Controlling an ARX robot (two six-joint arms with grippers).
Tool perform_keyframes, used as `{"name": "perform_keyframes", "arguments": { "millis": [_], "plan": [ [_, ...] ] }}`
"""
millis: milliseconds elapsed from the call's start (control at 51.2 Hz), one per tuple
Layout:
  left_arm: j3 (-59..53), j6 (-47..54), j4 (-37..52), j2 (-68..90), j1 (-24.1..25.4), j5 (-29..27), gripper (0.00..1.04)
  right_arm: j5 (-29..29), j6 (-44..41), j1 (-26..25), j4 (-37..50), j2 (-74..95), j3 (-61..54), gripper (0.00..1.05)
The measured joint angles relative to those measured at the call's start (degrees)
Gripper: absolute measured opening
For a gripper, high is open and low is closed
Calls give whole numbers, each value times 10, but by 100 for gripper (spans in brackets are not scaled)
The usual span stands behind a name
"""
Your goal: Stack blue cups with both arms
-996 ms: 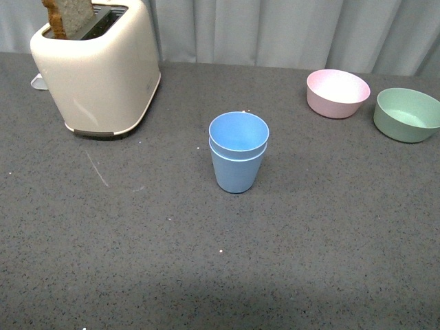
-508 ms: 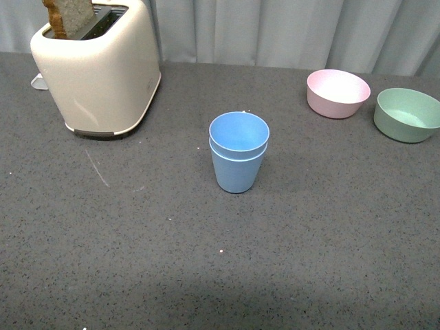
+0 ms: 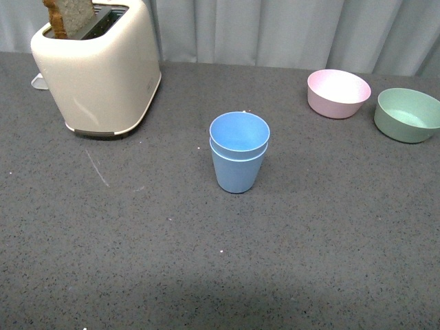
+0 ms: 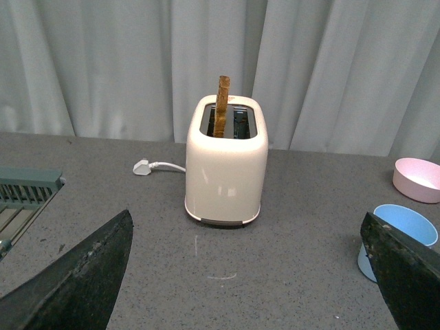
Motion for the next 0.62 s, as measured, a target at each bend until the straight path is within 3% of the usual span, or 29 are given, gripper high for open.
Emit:
{"name": "perform_keyframes", "arguments": {
  "millis": [117,293,312,332,625],
  "plan": [
    [0,0,0,0,0,0,98,0,-1,0,-2,0,0,2],
    [0,0,0,0,0,0,98,0,-1,0,-2,-1,0,28],
    [0,0,0,0,0,0,98,0,-1,0,-2,-1,0,70],
    [0,0,0,0,0,0,98,0,0,0,-2,0,0,95],
    [0,0,0,0,0,0,98,0,0,0,-2,0,0,95]
  ]
}}
